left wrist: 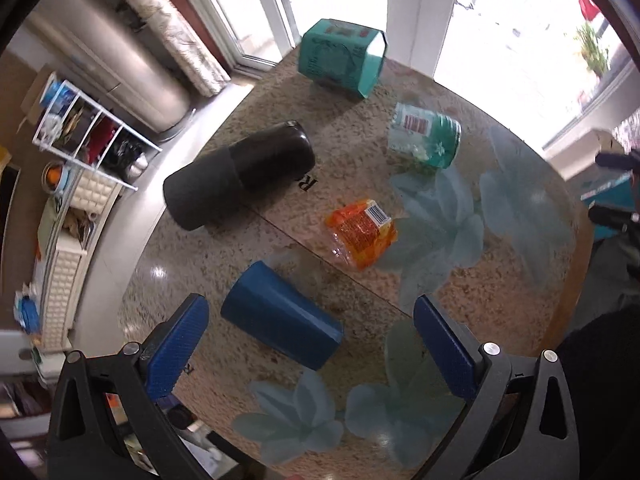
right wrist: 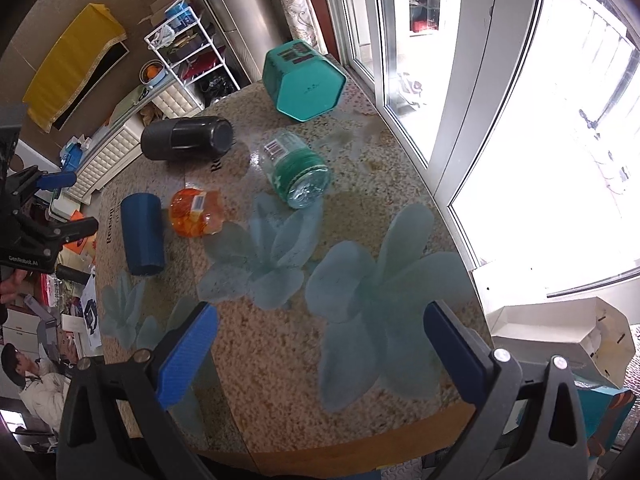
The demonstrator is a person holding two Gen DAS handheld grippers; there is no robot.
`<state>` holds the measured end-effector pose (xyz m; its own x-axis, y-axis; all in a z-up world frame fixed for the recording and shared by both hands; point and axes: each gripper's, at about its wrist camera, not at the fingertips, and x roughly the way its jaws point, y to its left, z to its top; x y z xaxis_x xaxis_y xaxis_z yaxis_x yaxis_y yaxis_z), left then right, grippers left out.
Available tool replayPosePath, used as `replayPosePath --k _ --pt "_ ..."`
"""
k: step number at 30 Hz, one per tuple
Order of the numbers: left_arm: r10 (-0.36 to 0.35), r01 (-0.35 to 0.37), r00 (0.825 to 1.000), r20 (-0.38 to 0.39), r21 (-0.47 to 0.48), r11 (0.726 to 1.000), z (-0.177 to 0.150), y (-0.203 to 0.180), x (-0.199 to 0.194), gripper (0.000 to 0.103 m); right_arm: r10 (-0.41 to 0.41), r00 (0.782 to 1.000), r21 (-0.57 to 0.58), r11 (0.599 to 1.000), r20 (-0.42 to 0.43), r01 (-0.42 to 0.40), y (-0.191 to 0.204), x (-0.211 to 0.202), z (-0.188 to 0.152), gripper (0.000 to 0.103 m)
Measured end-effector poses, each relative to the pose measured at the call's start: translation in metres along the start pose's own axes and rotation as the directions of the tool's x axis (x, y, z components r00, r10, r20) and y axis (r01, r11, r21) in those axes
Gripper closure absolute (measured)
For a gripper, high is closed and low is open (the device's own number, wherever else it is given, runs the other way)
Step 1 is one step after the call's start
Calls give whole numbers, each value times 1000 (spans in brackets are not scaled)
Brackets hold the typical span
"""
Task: Flip cup upright
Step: 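Move the left tool to the orange cup lying on its side and grasp it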
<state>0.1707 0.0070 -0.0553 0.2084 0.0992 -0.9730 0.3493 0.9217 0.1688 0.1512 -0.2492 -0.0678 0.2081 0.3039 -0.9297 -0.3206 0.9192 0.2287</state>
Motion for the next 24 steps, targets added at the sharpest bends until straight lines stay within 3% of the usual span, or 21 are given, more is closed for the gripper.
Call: replayPosePath --k 7,12,19,24 --pt "28 -10 994 -108 165 986 18 -11 37 0 14 999 26 1000 -45 -13 -17 15 9 0" --pt "48 -5 990 -136 300 954 26 -25 61 0 27 996 67 998 -88 -21 -33 28 13 0" --pt "50 23 983 -175 394 919 41 -37 98 0 38 989 123 992 -141 -20 -53 42 13 0" --pt "11 87 975 -221 426 901 49 -40 119 0 39 986 151 988 -162 -15 -63 50 13 0"
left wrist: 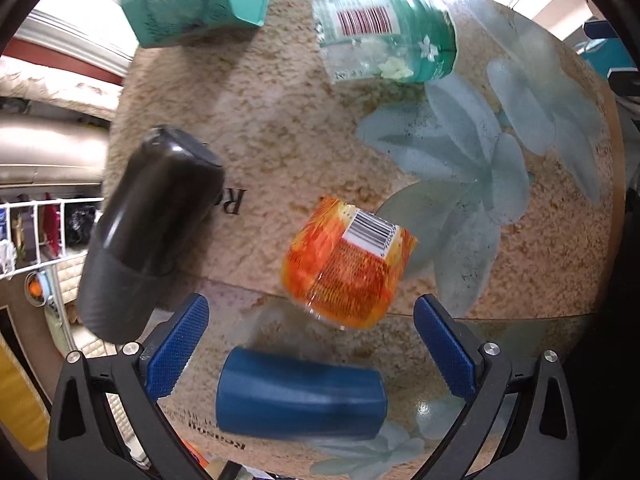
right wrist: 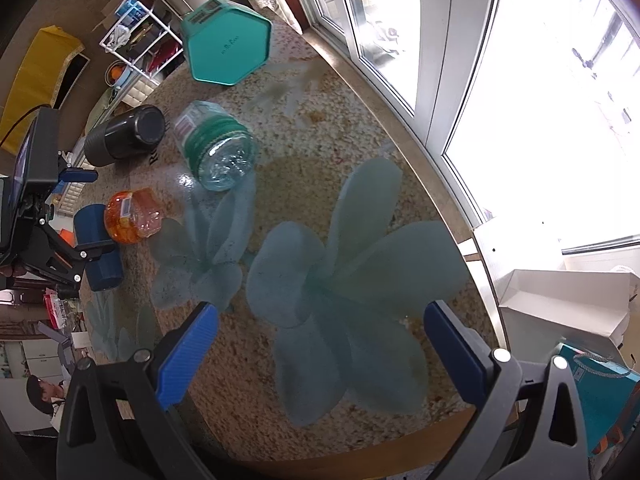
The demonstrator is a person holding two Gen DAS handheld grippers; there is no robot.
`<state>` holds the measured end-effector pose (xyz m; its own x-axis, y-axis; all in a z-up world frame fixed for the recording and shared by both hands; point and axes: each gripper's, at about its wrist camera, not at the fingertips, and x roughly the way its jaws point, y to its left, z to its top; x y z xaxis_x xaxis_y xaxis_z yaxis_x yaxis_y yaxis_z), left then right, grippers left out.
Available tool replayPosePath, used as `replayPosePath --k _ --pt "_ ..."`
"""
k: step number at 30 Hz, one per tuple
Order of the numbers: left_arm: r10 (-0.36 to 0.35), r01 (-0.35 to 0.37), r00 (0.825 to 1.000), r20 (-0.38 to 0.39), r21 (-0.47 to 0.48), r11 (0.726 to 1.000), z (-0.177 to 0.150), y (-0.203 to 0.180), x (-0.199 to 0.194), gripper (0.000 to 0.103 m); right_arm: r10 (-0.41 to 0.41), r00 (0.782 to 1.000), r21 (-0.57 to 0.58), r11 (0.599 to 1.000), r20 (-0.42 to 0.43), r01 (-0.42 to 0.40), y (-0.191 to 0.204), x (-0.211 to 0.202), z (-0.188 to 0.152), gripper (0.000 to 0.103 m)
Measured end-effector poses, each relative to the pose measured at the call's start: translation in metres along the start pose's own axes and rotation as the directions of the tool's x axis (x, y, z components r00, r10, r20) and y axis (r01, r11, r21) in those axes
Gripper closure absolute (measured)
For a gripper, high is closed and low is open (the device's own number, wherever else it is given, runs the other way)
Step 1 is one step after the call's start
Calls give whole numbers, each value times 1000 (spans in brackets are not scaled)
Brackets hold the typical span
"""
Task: Flip cup upright
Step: 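Move the left tool to the orange cup lying on its side and grasp it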
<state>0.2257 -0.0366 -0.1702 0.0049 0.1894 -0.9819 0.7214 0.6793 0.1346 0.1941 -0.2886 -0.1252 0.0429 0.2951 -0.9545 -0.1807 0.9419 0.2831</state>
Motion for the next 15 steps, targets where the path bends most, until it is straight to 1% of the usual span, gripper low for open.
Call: replayPosePath --k 5,8,10,15 --pt "-40 42 998 -37 35 998 8 1 13 0 -3 1000 29 1000 -15 3 -8 6 3 0" --pt "-59 60 997 -48 35 998 17 1 20 0 -2 1000 40 999 -25 3 -12 11 4 0" --pt "-84 86 995 -61 29 996 22 4 25 0 3 1000 47 999 -31 -2 -13 13 4 0" --pt "-103 107 991 -82 38 994 33 8 37 0 8 999 60 998 -39 -5 -14 20 5 0"
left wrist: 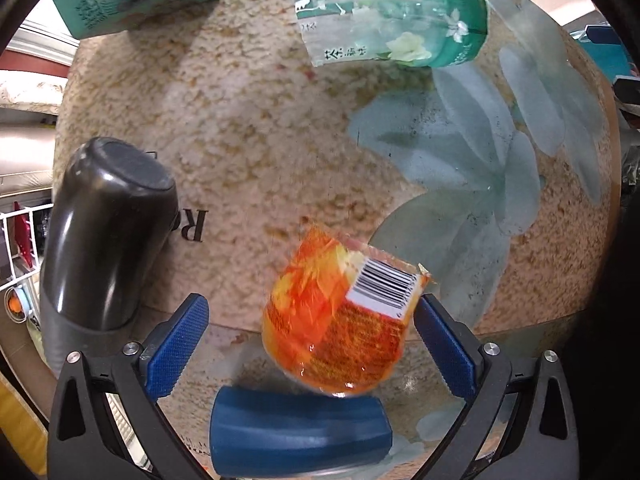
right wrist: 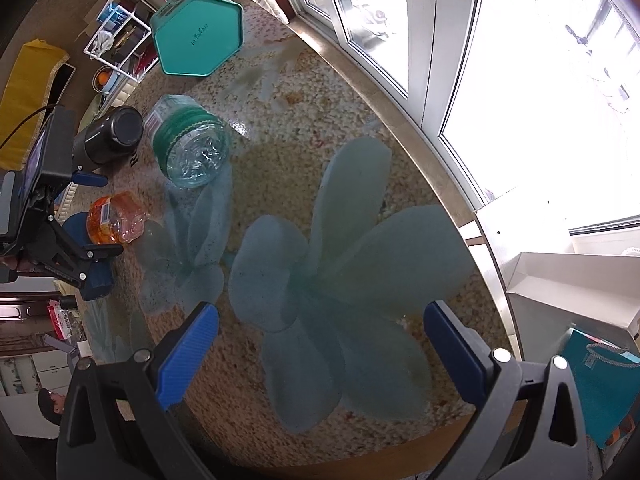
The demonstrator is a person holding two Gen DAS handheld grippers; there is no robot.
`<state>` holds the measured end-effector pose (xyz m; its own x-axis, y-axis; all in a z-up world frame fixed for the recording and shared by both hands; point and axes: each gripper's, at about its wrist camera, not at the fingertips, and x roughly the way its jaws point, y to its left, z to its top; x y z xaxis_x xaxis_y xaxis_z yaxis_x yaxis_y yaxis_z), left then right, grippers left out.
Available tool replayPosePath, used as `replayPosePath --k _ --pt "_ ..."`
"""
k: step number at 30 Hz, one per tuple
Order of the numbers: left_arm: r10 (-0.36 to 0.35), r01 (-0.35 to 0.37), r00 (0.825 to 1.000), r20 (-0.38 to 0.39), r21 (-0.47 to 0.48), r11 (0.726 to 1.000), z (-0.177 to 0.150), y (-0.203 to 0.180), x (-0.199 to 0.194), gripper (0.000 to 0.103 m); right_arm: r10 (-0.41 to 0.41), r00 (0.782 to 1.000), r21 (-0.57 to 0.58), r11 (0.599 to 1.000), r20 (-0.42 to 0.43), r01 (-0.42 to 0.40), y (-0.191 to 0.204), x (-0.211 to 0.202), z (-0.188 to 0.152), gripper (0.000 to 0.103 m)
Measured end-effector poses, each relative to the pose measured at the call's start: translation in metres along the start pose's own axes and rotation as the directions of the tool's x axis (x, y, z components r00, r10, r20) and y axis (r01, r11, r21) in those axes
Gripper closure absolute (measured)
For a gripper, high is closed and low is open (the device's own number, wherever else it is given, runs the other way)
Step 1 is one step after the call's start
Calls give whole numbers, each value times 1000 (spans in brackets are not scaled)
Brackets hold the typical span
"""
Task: Flip cup upright
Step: 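Move the left tool to the orange cup lying on its side and grasp it, then carry the orange cup with the left tool and set it on the table, opening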
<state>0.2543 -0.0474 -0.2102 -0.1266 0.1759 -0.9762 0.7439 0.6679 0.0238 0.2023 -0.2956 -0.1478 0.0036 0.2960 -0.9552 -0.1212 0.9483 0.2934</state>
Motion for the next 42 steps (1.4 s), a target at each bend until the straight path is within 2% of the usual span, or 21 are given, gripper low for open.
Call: replayPosePath --k 3,5,8,10,16,20,24,30,36,37,40,42 --pt "-15 15 1000 -8 15 1000 5 2 8 2 -1 1000 11 1000 -2 1 -3 0 0 0" --pt "-30 31 999 -18 19 999 8 4 12 14 -4 1000 23 1000 -4 4 -6 1 -1 0" --pt "-63 63 997 -41 7 998 9 11 26 27 -9 1000 39 999 -8 9 -12 2 -3 0" --pt "-75 75 996 -55 -2 997 7 13 33 31 -11 1000 48 999 -5 11 -14 1 -3 0" --pt "-132 131 991 -16 -67 989 -1 27 38 32 -19 1000 55 998 3 19 -16 -3 -4 0" --pt "-124 125 992 17 -98 987 -7 28 29 32 -23 1000 52 998 4 23 -13 -6 -8 0" --pt "-112 125 990 84 -176 976 -19 27 7 32 -27 999 34 999 18 26 -8 -13 -13 0" --pt "-88 138 980 181 -285 948 -43 22 -33 32 -32 999 -5 999 43 33 9 -23 -22 0" --pt "-35 137 967 254 -398 907 -80 -18 -67 32 -33 997 -47 998 75 37 31 -34 -35 0" --pt "-28 142 964 263 -426 894 -88 -27 -70 32 -10 1000 -31 999 14 10 35 -36 -36 0" --pt "-38 178 958 284 -486 856 -91 -65 -93 32 -13 1000 -48 999 20 14 43 -40 -43 0" --pt "-45 207 954 296 -546 812 -103 -79 -97 32 -20 999 -60 998 25 22 50 -42 -50 0"
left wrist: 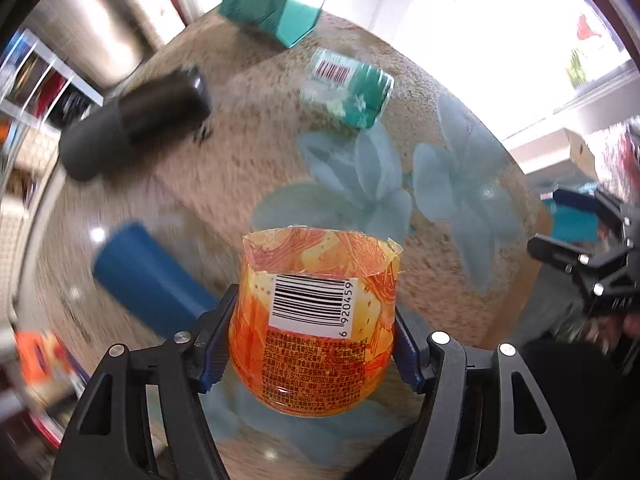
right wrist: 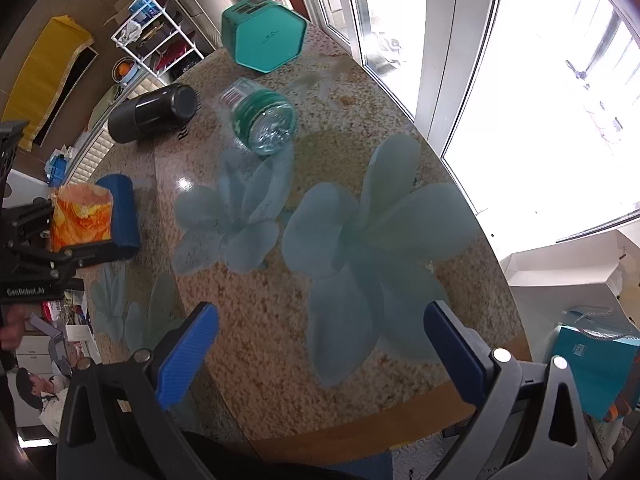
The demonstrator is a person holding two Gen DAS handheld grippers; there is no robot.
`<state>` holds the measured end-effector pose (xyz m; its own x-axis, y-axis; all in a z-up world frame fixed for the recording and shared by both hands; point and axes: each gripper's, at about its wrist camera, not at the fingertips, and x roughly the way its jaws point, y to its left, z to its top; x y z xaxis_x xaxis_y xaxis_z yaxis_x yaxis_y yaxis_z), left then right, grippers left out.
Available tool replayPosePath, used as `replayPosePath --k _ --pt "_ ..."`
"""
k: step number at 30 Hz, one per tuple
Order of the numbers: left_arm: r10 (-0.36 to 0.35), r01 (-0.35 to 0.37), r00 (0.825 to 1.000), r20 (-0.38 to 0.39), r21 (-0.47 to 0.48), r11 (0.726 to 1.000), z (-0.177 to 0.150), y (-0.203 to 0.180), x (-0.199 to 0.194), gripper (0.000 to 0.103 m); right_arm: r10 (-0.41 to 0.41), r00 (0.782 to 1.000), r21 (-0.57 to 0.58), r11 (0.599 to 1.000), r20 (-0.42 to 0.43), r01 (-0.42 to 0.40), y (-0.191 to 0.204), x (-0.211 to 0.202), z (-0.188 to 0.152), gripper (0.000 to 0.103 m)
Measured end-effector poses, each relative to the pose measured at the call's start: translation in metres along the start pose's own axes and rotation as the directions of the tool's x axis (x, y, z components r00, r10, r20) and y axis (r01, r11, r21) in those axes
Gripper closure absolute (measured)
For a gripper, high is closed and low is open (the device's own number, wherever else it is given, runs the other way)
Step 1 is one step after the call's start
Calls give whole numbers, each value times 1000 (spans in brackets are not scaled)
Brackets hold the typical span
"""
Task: Flip cup upright
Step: 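Carry the orange cup with the left tool and set it on the table, opening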
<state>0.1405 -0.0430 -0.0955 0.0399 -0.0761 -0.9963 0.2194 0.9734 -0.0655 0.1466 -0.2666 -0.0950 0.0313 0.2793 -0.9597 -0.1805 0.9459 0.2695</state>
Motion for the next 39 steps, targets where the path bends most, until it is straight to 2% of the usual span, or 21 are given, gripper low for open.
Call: replayPosePath --k 1,3,6,9,12,14,21,24,29,36,39 --pt "-9 9 1000 4 -28 1000 -10 -11 -15 32 -6 1000 -11 1000 0 6 4 -1 -4 0" --pt "-43 45 999 18 -102 994 -26 -17 -14 32 -15 1000 -27 1000 -5 15 5 -6 -9 0" --pt "-107 111 994 31 -223 968 -44 -24 -6 32 -30 999 -66 997 -15 29 11 -7 -14 0" --pt "-161 166 986 43 -302 939 -57 -36 4 32 -29 999 -106 994 -30 25 13 -3 -15 0" --pt "-150 147 988 22 -380 913 -66 -49 22 32 -27 998 -156 988 -59 18 14 9 -14 0" --pt "-159 145 987 6 -444 884 -69 -55 37 32 -31 996 -192 981 -87 14 13 17 -13 0" --pt "-164 110 986 -41 -583 805 -72 -66 79 32 -28 988 -261 965 -149 -12 -1 36 -12 0" --pt "-190 111 980 -59 -630 769 -75 -70 95 32 -29 985 -277 961 -169 -19 -8 42 -9 0" --pt "-168 80 983 -69 -668 740 -77 -73 106 32 -28 982 -284 959 -186 -26 -20 47 -2 0" --pt "-116 33 990 -81 -667 744 -77 -81 106 32 -20 979 -279 960 -201 -38 -38 49 7 0" --pt "-110 19 990 -94 -670 742 -70 -84 109 32 -26 984 -290 957 -175 -26 -38 48 10 0"
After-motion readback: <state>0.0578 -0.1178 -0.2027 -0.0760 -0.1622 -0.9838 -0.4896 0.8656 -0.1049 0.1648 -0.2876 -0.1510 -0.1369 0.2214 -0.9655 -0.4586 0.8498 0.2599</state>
